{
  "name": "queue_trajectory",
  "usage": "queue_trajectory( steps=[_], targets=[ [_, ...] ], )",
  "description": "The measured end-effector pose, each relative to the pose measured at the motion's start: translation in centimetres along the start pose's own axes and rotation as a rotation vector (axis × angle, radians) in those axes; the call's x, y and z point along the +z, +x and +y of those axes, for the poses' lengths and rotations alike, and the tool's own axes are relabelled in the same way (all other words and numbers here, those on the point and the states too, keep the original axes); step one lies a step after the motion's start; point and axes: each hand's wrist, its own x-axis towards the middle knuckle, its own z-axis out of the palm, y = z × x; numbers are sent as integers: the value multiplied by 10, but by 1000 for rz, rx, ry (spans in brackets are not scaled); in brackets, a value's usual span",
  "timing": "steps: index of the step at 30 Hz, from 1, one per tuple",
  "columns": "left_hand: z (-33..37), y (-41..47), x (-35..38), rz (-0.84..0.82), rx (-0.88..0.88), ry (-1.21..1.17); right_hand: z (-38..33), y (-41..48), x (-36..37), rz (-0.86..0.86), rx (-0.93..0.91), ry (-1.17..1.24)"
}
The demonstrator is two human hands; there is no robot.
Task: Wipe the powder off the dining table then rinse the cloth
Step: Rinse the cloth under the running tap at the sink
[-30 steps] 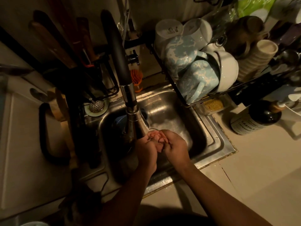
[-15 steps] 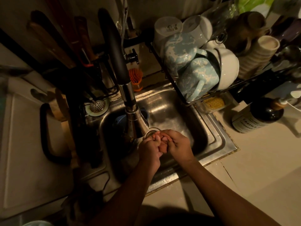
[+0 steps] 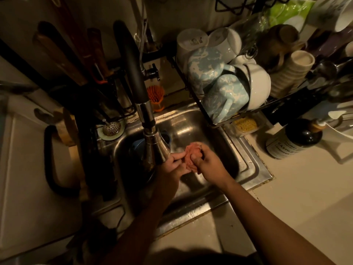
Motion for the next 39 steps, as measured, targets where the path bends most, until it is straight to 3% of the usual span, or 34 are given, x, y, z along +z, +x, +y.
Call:
queue_trajectory(
  steps=[2,4,8,11,16,21,24,28,33,39],
  targets=[
    [0,3,-17,-32,198,529,4,-1,-6,-33,-15,-51],
    [3,5,-21,-103,311,743,6,-4,-7,-56,-32,-46],
    [-9,8,-7,-207,326,598,-2,-12,6,-24,-64,51],
    [-15,5,7,-124,328,365,-10,-11,12,22,-58,136],
    [-10,10,15,11,287,245,-16,-10,6,-10,30,167],
    [-2,22,3,43,211,177,-20,-21,6,-120,299,704],
    [-1,25,4,89,222,65,-20,-22,13,-157,385,648],
    [-5,20,8,47,261,121,-15,-13,20,-85,373,679],
    [-16,16,3,-50,206,192,2,-6,11,-105,202,325],
    [-4,7,23,189,164,44,10,-5,26,128,-25,81]
  ],
)
